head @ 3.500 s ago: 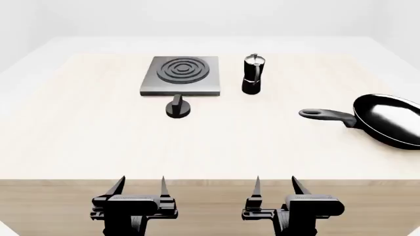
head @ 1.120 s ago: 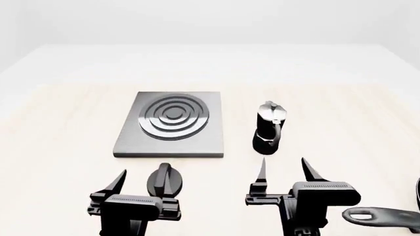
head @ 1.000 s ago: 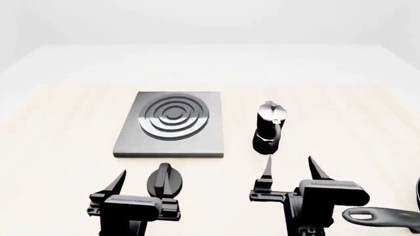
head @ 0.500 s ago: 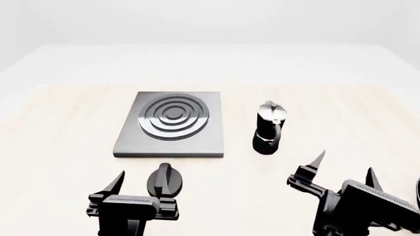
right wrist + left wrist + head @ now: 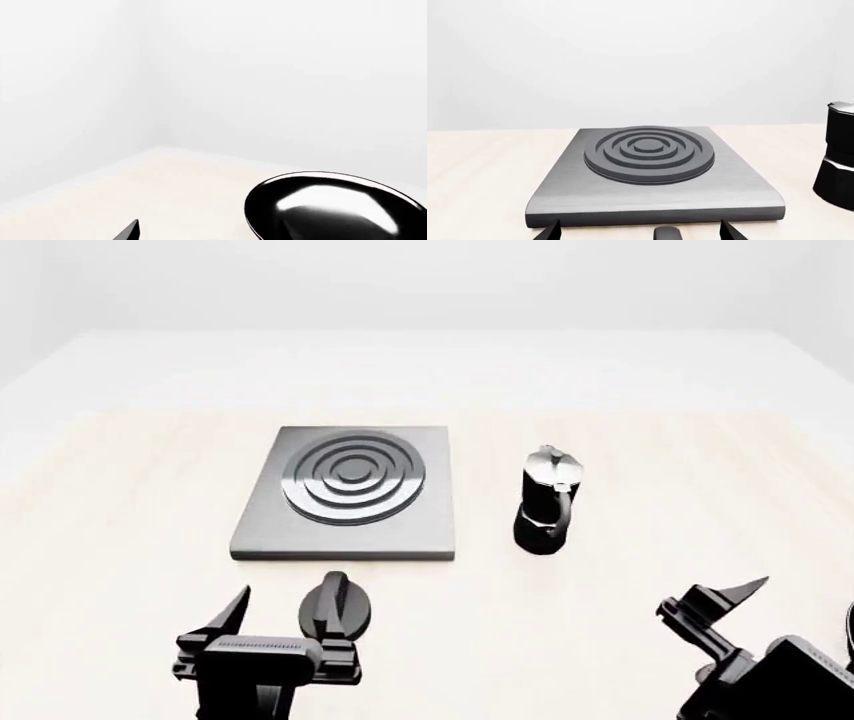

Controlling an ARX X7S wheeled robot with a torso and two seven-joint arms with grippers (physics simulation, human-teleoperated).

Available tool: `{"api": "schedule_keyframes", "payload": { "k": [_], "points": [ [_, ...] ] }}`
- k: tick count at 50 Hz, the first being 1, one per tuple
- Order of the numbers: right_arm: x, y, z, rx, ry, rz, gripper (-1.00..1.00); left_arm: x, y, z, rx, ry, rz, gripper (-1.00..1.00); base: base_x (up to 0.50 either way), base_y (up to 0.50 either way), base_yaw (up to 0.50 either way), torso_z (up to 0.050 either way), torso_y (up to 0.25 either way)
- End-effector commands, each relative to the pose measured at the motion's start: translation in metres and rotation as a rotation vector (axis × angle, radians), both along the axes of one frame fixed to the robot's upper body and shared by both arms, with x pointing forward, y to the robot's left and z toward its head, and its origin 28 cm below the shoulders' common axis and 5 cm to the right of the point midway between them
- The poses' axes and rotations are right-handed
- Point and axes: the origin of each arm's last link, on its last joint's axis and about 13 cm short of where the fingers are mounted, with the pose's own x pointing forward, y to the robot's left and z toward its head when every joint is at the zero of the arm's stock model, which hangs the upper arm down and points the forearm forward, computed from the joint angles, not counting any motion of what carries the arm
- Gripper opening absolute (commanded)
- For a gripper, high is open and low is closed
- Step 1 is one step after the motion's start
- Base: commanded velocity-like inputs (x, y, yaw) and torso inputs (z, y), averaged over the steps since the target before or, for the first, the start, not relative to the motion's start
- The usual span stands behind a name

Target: Put the frying pan on the stove.

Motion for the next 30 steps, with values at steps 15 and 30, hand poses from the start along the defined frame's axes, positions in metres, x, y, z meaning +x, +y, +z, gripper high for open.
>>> {"api": "schedule_keyframes", "payload": {
  "k": [15, 30],
  "points": [
    [0.0, 0.004, -0.007, 0.052, -0.027, -0.206, 1.0, -0.001, -0.001, -0.004, -0.008, 0.003, -0.009, 1.0, 0.0, 0.0, 0.0, 0.0, 0.0],
    [0.004, 0.005, -0.015, 0.135, -0.042, -0.27, 1.0, 0.001, 0.0, -0.005, -0.018, 0.005, -0.02, 1.0, 0.0, 0.0, 0.0, 0.0, 0.0]
  ]
}}
